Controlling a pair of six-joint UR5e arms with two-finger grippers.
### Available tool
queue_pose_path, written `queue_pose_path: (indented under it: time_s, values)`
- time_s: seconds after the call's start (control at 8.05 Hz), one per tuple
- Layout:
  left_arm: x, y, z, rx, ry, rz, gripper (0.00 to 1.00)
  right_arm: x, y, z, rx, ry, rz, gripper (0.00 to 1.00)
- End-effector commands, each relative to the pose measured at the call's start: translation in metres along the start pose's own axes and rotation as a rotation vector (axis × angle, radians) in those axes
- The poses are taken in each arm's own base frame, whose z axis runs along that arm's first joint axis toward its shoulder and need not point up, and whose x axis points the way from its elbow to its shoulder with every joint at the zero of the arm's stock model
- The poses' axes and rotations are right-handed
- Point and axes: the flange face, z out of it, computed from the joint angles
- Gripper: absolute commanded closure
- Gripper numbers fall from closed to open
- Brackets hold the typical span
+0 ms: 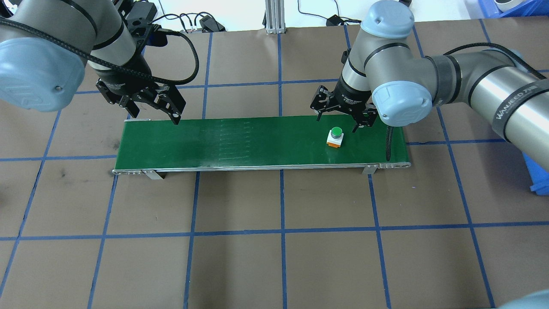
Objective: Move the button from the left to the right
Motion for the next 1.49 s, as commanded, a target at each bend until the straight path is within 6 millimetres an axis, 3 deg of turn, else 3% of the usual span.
queue_pose_path:
  time_s: [0.0, 0.12, 0.25, 0.37, 0.62, 0.75, 0.99, 1.24, 1.37]
  values:
    - [0.0, 0.0, 0.0, -0.001, 0.0, 0.001, 0.0, 0.015, -0.005, 0.017, -0.043, 0.082, -0.024, 0.27]
    - [-0.001, 0.0, 0.0, -0.001, 0.0, -0.001, 0.0, 0.026, -0.008, 0.018, -0.075, 0.094, -0.016, 0.48]
    - [0.0, 0.0, 0.001, -0.002, 0.001, 0.001, 0.0, 0.044, -0.014, 0.013, -0.1, 0.096, -0.033, 0.76]
    - [0.0, 0.0, 0.001, -0.002, 0.001, 0.001, 0.0, 0.067, -0.021, 0.01, -0.141, 0.104, -0.023, 0.94]
    - [0.0, 0.0, 0.002, -0.004, 0.001, 0.001, 0.0, 0.078, -0.027, -0.011, -0.119, 0.12, -0.067, 1.0]
    - [0.0, 0.0, 0.002, -0.002, 0.001, 0.001, 0.0, 0.104, -0.051, -0.045, -0.057, 0.161, -0.096, 1.0]
    - [-0.001, 0.0, -0.001, 0.004, -0.001, -0.001, 0.0, 0.185, -0.08, -0.095, -0.041, 0.154, -0.213, 1.0]
    - [0.0, 0.0, 0.0, 0.001, 0.001, -0.001, 0.0, 0.262, -0.085, -0.13, -0.018, 0.194, -0.323, 1.0]
    - [0.0, -0.001, 0.0, 0.002, 0.004, -0.002, 0.0, 0.314, -0.091, -0.143, -0.018, 0.194, -0.371, 1.0]
